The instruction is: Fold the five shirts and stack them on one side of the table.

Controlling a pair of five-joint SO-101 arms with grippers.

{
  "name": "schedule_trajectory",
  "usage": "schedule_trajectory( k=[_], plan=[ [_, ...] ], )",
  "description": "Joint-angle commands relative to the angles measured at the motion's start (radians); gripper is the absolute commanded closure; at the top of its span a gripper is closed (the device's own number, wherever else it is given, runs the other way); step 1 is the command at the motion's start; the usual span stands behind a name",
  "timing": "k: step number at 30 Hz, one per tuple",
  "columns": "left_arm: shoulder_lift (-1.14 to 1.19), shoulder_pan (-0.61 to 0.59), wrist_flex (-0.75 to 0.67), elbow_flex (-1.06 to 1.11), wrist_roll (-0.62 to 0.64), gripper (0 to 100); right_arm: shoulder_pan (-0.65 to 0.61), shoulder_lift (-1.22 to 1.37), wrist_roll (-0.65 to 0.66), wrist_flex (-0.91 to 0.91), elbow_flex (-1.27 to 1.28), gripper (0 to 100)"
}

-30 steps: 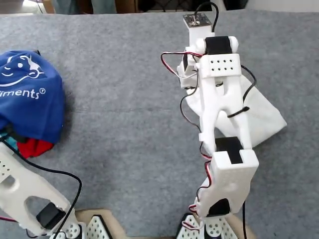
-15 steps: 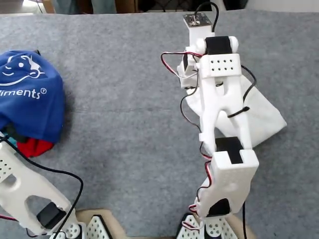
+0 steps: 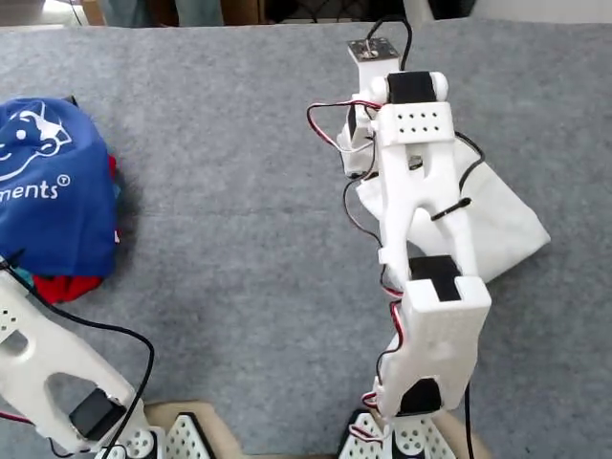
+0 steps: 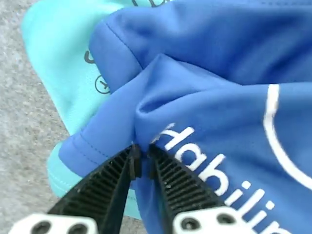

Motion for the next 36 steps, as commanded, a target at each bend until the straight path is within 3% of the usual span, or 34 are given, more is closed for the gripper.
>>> schedule_trajectory(
  k=[1, 6, 10, 14, 23, 26, 31, 36],
  plan=[
    [-0.011, 0.002, -0.025, -0.004, 0.058, 97, -0.014, -0.005, 0.005, -0.012, -0.012, 96.3],
    [-0.014, 0.021, -0.021, -0.012, 0.094, 97, -0.012, -0.005, 0.005, -0.012, -0.012, 96.3],
    [-0.043, 0.028, 0.101, -0.142, 0.107, 97, -0.012, -0.005, 0.005, -0.012, -0.012, 96.3],
    [-0.117, 0.021, 0.103, -0.179, 0.135, 97, -0.014, -0.004, 0.005, -0.012, -0.012, 96.3],
    [-0.554, 0.042, 0.103, 0.231, 0.133, 97, -0.015, -0.004, 0.006, -0.014, -0.012, 96.3],
    [-0.761, 0.142, 0.101, 0.369, 0.133, 97, -0.015, -0.004, 0.006, -0.014, -0.012, 96.3],
    [-1.111, 0.41, 0.1, 0.441, 0.176, 97, -0.012, -0.004, 0.005, -0.014, -0.012, 96.3],
    [-1.324, 0.809, 0.078, 0.44, 0.147, 97, -0.011, -0.005, 0.002, -0.014, -0.015, 96.3]
  ],
)
